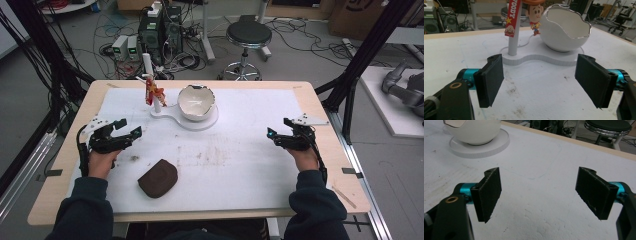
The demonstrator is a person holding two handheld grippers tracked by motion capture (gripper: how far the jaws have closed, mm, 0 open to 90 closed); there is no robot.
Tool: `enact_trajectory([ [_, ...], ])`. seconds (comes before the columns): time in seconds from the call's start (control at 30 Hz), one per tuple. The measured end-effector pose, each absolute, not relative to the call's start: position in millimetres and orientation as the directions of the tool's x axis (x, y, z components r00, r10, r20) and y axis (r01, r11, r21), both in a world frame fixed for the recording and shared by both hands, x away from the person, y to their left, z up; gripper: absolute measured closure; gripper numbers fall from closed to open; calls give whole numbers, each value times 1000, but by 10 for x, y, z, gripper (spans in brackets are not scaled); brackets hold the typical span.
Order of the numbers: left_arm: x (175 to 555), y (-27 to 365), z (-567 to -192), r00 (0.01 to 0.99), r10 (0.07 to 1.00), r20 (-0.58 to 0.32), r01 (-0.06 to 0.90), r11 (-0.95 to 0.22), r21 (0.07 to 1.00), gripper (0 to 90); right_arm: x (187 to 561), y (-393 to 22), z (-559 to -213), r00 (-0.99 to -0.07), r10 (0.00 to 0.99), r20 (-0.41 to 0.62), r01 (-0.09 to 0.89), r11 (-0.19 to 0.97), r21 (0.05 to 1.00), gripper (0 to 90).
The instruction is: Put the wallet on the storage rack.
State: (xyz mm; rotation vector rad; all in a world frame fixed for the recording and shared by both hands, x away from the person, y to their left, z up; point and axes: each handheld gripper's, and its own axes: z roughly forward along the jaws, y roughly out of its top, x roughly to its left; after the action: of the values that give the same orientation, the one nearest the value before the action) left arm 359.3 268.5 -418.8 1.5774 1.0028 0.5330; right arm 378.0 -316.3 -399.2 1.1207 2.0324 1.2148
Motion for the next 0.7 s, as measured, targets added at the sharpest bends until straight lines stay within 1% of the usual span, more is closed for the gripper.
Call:
enact_trajectory([
  [0.13, 3590, 2632, -4189, 582, 789, -198, 337, -13, 941, 230, 3767, -3152, -4006, -532, 846, -16, 392, 263, 882, 212],
  [0.23, 3604, 2556, -4218, 648, 724, -237, 382, -39, 923, 230, 3771, -3139, -4022, -547, 837, -18, 390, 274, 879, 212],
  [0.27, 3610, 2518, -4235, 667, 701, -252, 403, -55, 914, 231, 3774, -3130, -4026, -551, 834, -14, 393, 275, 877, 213],
  [0.37, 3597, 2406, -4269, 713, 652, -257, 437, -128, 890, 230, 3781, -3111, -4043, -558, 830, -7, 404, 280, 871, 213],
  [0.47, 3558, 2306, -4271, 752, 608, -256, 445, -181, 877, 230, 3780, -3092, -4048, -565, 825, -7, 399, 280, 873, 213],
  [0.57, 3527, 2222, -4297, 784, 551, -286, 470, -224, 854, 230, 3796, -3086, -4055, -571, 821, -7, 396, 283, 874, 213],
  [0.7, 3518, 2133, -4351, 821, 483, -305, 480, -292, 827, 230, 3813, -3077, -4073, -577, 817, 6, 405, 279, 871, 213],
])
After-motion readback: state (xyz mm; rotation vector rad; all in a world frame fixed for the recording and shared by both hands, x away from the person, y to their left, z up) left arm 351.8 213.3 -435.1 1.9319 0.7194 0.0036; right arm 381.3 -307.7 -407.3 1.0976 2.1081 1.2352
